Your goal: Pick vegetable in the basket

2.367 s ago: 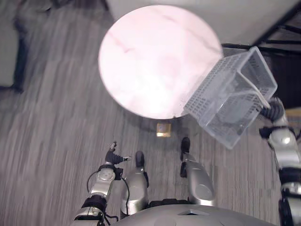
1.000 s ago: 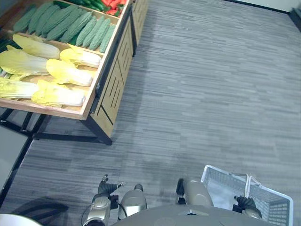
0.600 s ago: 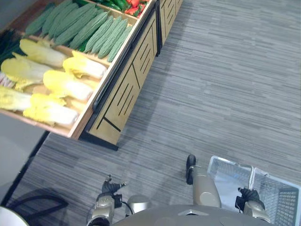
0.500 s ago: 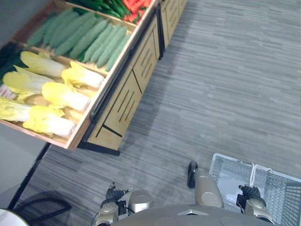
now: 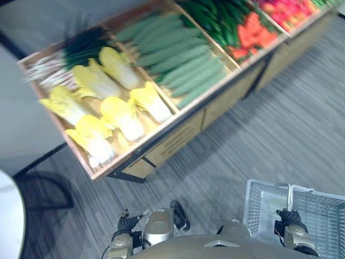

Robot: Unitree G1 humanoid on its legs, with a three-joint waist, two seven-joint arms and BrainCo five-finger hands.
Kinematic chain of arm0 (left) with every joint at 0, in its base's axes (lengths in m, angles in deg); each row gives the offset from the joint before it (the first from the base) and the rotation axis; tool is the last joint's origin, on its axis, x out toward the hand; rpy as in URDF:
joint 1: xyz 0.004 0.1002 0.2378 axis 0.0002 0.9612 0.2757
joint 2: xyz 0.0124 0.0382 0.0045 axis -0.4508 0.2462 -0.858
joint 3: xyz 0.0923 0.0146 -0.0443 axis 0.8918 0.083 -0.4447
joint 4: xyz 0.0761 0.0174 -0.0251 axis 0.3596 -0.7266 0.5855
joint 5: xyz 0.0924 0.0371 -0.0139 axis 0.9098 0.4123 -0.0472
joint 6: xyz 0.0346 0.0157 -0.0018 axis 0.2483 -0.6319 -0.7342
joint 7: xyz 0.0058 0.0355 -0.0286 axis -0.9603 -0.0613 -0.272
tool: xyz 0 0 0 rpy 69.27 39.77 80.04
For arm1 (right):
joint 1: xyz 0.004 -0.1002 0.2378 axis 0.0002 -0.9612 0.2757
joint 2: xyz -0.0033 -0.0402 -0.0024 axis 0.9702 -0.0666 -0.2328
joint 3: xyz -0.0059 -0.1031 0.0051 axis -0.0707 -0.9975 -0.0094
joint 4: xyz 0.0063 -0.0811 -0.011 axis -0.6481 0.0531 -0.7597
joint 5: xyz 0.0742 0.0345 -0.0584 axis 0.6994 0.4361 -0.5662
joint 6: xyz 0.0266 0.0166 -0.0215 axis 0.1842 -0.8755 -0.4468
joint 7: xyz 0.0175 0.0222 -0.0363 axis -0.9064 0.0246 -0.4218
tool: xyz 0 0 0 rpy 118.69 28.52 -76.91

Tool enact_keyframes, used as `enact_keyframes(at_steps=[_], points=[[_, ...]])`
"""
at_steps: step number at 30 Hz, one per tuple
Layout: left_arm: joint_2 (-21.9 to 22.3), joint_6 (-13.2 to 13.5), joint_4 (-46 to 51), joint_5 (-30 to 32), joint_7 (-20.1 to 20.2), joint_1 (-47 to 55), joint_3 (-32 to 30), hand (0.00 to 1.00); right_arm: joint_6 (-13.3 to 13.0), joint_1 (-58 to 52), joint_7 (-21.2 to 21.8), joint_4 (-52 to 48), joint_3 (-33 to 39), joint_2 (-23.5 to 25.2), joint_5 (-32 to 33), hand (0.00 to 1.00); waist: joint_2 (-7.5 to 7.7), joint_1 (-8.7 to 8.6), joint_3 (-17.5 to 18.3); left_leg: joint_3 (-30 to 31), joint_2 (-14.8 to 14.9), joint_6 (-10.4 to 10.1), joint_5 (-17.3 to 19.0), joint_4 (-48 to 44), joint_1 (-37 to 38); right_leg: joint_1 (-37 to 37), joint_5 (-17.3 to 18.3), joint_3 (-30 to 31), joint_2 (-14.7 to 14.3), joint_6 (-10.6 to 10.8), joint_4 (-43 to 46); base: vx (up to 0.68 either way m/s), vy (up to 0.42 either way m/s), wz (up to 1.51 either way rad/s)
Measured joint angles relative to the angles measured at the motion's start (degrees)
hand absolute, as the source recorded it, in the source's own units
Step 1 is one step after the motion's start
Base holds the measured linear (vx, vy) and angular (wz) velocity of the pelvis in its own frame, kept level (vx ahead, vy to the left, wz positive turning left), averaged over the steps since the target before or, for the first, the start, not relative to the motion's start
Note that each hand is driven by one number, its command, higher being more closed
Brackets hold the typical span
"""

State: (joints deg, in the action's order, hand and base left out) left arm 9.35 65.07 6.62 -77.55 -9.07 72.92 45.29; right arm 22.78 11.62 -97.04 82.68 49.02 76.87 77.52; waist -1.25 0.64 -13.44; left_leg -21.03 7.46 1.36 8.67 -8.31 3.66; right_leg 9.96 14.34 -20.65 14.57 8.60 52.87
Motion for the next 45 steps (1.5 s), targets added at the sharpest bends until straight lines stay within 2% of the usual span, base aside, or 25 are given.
enact_keyframes(at_steps=[2, 3, 4, 5, 6, 7, 8, 11, 12, 14, 17, 21, 23, 25, 27, 29, 31, 32, 33, 34, 35, 36, 40, 41, 45], points=[[-0.5, 0.0, 0.1, 0.1, 0.0, -0.4, -0.2, 0.0, -0.5, -0.1, 0.1, -0.5, -0.1, 0.0, 0.0, 1.0, -0.28, -0.71, -0.2, 5.9, 1.8, -1.9, -1.1, 0.4, 0.3, 3.6, 0.8, 8.4, -2.7, -0.4, -12.0, 0.35, -0.481, 1.81], [-1.3, 0.2, 0.1, 0.1, 0.0, -0.5, -0.2, 0.0, -0.7, -0.4, 0.1, -0.4, -0.2, 0.1, 0.1, 1.0, 0.43, -1.23, -0.1, 8.3, 1.8, -3.5, -1.7, 1.1, 0.2, 3.7, -0.2, 15.3, -3.8, 0.6, -20.6, 0.31, -0.567, 1.91], [-2.8, 0.4, 0.3, 0.1, 0.0, -0.5, -0.2, 0.0, -0.9, -1.9, 0.0, -0.3, 0.3, 0.7, 0.2, 1.0, 3.71, -2.08, 1.2, 10.3, 0.1, -7.1, -1.8, 2.9, 0.2, 2.4, -6.9, 24.9, -2.7, 2.2, -35.6, 0.35, -0.727, 1.91], [-1.7, -0.5, -1.9, 0.6, 0.0, -3.0, -0.7, 0.0, -1.1, -1.0, -0.3, 1.9, 1.4, 0.1, 0.7, 1.0, 1.82, -0.88, -0.2, 12.8, 2.4, -9.2, -2.5, 4.8, 1.1, 2.5, -7.0, 23.7, -4.9, 1.0, -33.2, 0.28, -0.554, 1.34], [-1.3, -0.4, -1.8, 0.6, 0.0, -3.0, -1.2, 0.0, -1.2, -0.9, -0.5, 2.0, 2.1, -0.3, 0.8, 1.0, 1.35, 0.13, 0.1, 12.6, 2.3, -9.4, -2.8, 5.0, 0.3, 2.8, -5.8, 23.5, -5.2, -0.5, -33.3, 0.22, -0.413, 0.66], [-0.7, -0.2, -1.5, 0.6, -0.1, -2.6, -2.4, 0.0, -2.0, -0.1, -1.0, 1.4, 2.0, -1.0, 0.6, 1.0, -0.74, 0.13, 0.0, 13.4, 2.1, -9.0, -3.5, 4.7, -0.4, 2.7, -5.0, 21.1, -6.4, -1.7, -33.2, 0.2, -0.249, 0.85], [-1.0, 0.0, -1.2, 0.5, -0.2, -2.9, -3.3, 0.0, -2.4, 0.2, -1.2, 0.8, 2.1, -1.3, 0.3, 1.0, -1.81, -0.91, 0.2, 13.3, 2.2, -8.8, -4.7, 5.5, -1.8, 2.0, -4.3, 17.3, -6.8, -3.2, -33.1, 0.18, -0.258, 1.11], [-1.1, 0.5, 0.3, 0.0, -0.3, -4.0, -5.6, 0.0, -2.1, 0.4, -1.1, 2.1, 3.8, -1.2, 0.3, 1.0, -2.34, -0.27, 0.4, 9.9, 4.1, -10.2, -11.1, 8.9, -1.6, -0.4, -4.0, 12.3, -7.8, -5.1, -34.7, 0.16, -0.266, 0.86], [-1.1, 0.5, 0.4, 0.0, -0.3, -4.0, -6.0, 0.0, -1.9, 0.4, -1.1, 2.2, 4.4, -0.9, 0.3, 1.0, -2.62, -0.22, 0.5, 8.3, 4.4, -10.3, -12.0, 9.3, -1.3, -0.9, -4.3, 11.8, -8.1, -5.5, -35.5, 0.16, -0.212, 0.24], [-0.9, 0.5, 0.6, 0.0, -0.3, -4.1, -8.2, 0.0, -1.9, 0.1, -1.1, 2.6, 6.4, -0.1, 0.5, 1.0, -2.32, -0.2, 0.4, 3.3, 4.4, -9.7, -14.0, 10.3, 0.4, -3.1, -4.5, 11.8, -8.6, -5.9, -37.5, 0.14, -0.123, -0.04], [-0.9, 0.6, 2.8, -0.4, -1.0, -4.0, -9.2, 0.0, -1.6, -0.4, -1.1, 3.4, 7.4, 0.3, 0.7, 1.0, -2.29, -0.79, 0.5, 2.9, 4.0, -9.2, -14.3, 10.3, 1.1, -4.6, -4.6, 11.6, -8.3, -5.9, -38.9, 0.06, -0.016, 0.01], [-0.8, 1.7, 5.4, -2.9, -1.5, -5.0, -9.7, 0.0, -0.9, -2.7, -1.0, 3.4, 9.9, 1.9, 1.3, 1.0, -1.71, -1.45, 1.7, 3.4, 2.8, -8.7, -16.0, 10.1, -0.3, -5.0, -5.2, 9.8, -5.9, -5.2, -40.2, 0.01, 0.02, 0.21], [-0.8, 1.7, 5.4, -3.1, -1.6, -5.0, -9.8, 0.0, -0.6, -3.4, -1.0, 3.3, 10.2, 2.6, 1.4, 1.0, -1.36, -1.62, 2.3, 4.9, 2.6, -8.7, -16.0, 10.1, -0.2, -5.9, -5.8, 8.9, -5.4, -4.8, -40.9, -0.01, 0.039, 0.17], [-0.6, 1.7, 5.3, -4.5, -1.6, -5.0, -9.3, 0.0, -0.5, -3.8, -0.9, 3.3, 9.3, 2.8, 1.9, 1.0, -0.82, -1.75, 2.9, 7.6, 2.5, -9.7, -14.0, 10.1, 0.3, -6.5, -6.2, 8.5, -5.3, -4.2, -41.3, -0.04, 0.076, 0.06], [-0.5, 1.7, 5.3, -4.5, -1.5, -5.2, -7.7, 0.0, -0.6, -3.9, -0.9, 3.3, 8.7, 2.6, 2.8, 1.0, -1.76, -2.07, 3.5, 7.5, 2.5, -10.5, -12.2, 12.0, 1.5, -6.6, -6.8, 8.5, -5.4, -3.2, -41.4, -0.06, 0.144, 0.03], [-1.0, 1.7, 5.3, -4.5, -1.5, -6.4, -5.2, 0.0, -0.6, -4.2, -0.5, 3.2, 8.6, 2.8, 2.7, 1.0, -2.13, -3.06, 3.8, 7.6, 2.0, -10.0, -9.6, 13.4, 2.2, -6.4, -7.4, 8.2, -4.9, -2.3, -41.0, -0.08, 0.185, 0.07], [-3.1, 1.7, 6.0, -4.5, -1.5, -7.3, -2.0, 0.0, -0.6, -4.1, -0.3, 3.2, 7.2, 4.3, 2.3, 1.0, 0.54, -2.46, 3.0, 5.6, -0.3, -8.8, -8.8, 13.3, 2.8, -4.6, -7.8, 8.3, -2.1, -1.7, -38.6, -0.14, 0.201, -0.29], [-4.4, 1.6, 7.9, -4.3, -1.7, -6.6, -1.3, 0.0, -0.5, -4.1, -0.1, 3.1, 5.7, 5.1, 2.1, 1.0, 1.43, -1.99, 3.5, 3.7, -1.0, -7.9, -8.4, 13.0, 1.6, -2.9, -7.1, 5.1, 0.1, -4.2, -37.0, -0.22, 0.227, -0.48], [-5.0, 1.4, 8.9, -4.2, -1.8, -6.5, -1.2, 0.0, -0.4, -4.2, 0.1, 3.2, 5.0, 5.5, 1.8, 1.0, 1.96, -1.96, 3.8, 3.3, -1.2, -7.7, -8.1, 12.6, 1.2, -2.6, -7.1, 3.3, 1.0, -4.4, -36.3, -0.17, 0.171, -0.52], [-6.4, 1.4, 12.1, -3.9, -2.4, -6.5, -0.6, 0.0, -0.4, -4.3, 0.1, 3.2, 3.6, 6.3, 1.0, 1.0, 2.81, -1.47, 3.8, 2.9, -1.1, -7.3, -7.2, 11.6, 0.8, -2.8, -7.1, 1.2, 1.2, -4.1, -35.8, -0.11, 0.099, -0.35], [-7.5, 1.4, 14.7, -3.9, -2.7, -6.7, -0.2, 0.0, -0.5, -4.5, 0.1, 3.2, 2.9, 6.9, 0.8, 1.0, 3.3, -1.53, 3.7, 3.0, -0.8, -7.3, -6.8, 10.6, 0.1, -3.4, -7.1, 2.4, 0.0, -3.6, -36.0, -0.07, 0.001, -0.25], [-8.2, 1.5, 18.6, -3.9, -3.0, -7.3, -0.1, 0.0, -0.5, -5.0, 0.1, 3.2, 2.0, 7.4, 0.6, 1.0, 3.12, -1.91, 3.5, 3.7, -0.2, -7.5, -6.5, 9.4, -0.6, -4.6, -6.0, 5.2, -2.6, -2.7, -37.1, -0.05, -0.05, -0.02], [-7.2, 1.1, 26.1, -3.8, -6.2, -8.6, -0.3, 0.0, -0.7, -6.7, -0.4, 1.5, 2.1, 6.5, 0.4, 1.0, 0.59, -3.12, 2.0, 5.3, 0.3, -7.9, -8.0, 9.6, 1.5, -7.2, -5.5, 4.7, -3.9, -3.7, -37.9, 0.01, -0.05, 0.2], [-7.3, 1.3, 31.2, -3.8, -6.9, -8.7, -1.2, 0.0, -0.7, -7.1, -0.8, 1.2, 2.2, 6.3, 0.2, 1.0, -0.23, -2.85, 2.4, 5.9, 0.7, -7.9, -8.5, 9.8, 1.3, -7.3, -5.5, 4.4, -4.3, -3.8, -38.0, 0.07, -0.055, 0.09], [-9.0, 4.5, 44.8, -1.8, -9.4, -10.0, -3.8, 0.0, -0.7, -6.7, -1.0, 0.7, 2.2, 6.0, -0.7, 1.0, -0.47, -1.8, 2.8, 5.6, 1.7, -8.2, -8.7, 10.7, 1.4, -7.8, -6.4, 4.4, -5.6, -4.2, -40.3, 0.06, -0.038, -0.04]])
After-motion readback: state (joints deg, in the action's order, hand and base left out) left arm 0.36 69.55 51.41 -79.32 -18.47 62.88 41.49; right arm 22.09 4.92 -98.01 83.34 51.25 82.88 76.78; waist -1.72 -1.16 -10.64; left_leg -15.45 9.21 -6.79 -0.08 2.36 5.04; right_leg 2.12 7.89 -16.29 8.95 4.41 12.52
